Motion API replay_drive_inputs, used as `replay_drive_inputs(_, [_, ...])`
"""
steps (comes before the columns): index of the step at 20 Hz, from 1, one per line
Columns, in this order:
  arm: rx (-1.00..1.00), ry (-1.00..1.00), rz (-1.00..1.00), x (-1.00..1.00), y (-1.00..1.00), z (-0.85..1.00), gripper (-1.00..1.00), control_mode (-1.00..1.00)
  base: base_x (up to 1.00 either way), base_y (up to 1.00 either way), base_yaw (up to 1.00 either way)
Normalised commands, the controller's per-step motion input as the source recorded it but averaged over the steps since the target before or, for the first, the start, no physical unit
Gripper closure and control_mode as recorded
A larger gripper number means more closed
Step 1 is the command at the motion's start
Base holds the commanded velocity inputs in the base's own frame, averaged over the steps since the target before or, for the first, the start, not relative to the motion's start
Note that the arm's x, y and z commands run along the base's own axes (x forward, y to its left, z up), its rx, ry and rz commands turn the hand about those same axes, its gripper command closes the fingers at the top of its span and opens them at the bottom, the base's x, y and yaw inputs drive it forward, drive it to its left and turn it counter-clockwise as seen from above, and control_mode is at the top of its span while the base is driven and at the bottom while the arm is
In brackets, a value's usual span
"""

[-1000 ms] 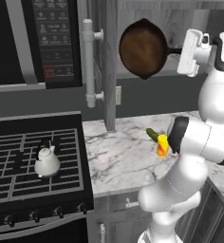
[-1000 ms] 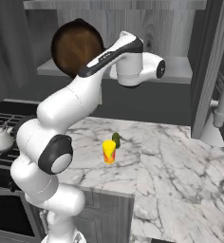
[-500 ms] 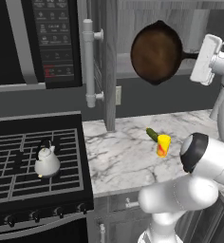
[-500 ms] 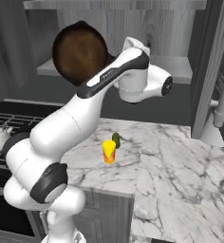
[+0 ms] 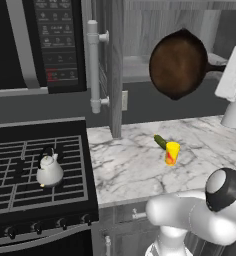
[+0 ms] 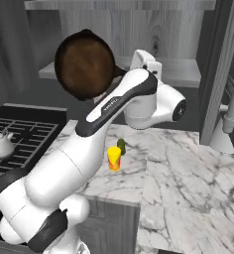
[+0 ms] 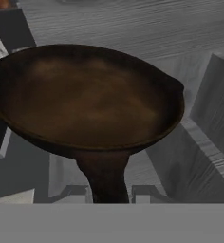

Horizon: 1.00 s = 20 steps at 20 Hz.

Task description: Pick the pan from the cabinet and place it on the stove. Then turn on the stove burner for the pan.

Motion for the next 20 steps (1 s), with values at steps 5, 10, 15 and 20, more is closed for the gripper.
replay_drive_inputs(5, [0.00, 0.00, -0.06, -0.54, -0.04, -0.14, 1.00, -1.00, 0.00, 0.00, 0.00])
replay_drive_inputs(10, [0.00, 0.00, -0.06, -0.56, -0.03, -0.17, 1.00, -1.00, 0.00, 0.00, 0.00])
replay_drive_inputs(15, [-0.01, 0.00, -0.05, -0.48, 0.00, -0.19, 1.00, -1.00, 0.00, 0.00, 0.00])
replay_drive_inputs(20, [-0.02, 0.00, -0.04, -0.43, 0.00, -0.19, 1.00, -1.00, 0.00, 0.00, 0.00])
